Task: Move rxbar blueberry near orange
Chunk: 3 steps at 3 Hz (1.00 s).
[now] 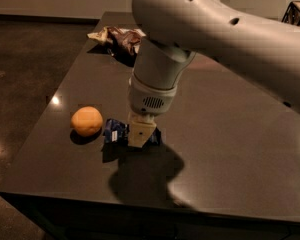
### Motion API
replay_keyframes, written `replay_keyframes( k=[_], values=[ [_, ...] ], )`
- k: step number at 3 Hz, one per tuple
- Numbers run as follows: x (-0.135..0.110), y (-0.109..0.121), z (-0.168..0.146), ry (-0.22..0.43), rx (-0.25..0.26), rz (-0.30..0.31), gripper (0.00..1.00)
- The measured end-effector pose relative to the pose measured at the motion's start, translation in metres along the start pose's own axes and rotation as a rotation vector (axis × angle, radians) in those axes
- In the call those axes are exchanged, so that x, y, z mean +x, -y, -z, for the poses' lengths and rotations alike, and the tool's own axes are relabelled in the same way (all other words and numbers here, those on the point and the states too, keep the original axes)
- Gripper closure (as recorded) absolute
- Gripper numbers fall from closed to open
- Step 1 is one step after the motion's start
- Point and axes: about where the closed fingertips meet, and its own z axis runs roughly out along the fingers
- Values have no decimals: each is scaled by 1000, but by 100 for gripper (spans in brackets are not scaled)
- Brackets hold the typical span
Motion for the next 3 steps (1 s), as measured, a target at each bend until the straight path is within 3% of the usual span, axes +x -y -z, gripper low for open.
replay_keyframes(
  k=[1, 3],
  values=[
    [-6, 4, -10, -8, 2, -6, 100],
    [-11, 6, -20, -8, 4, -19, 60]
  ],
)
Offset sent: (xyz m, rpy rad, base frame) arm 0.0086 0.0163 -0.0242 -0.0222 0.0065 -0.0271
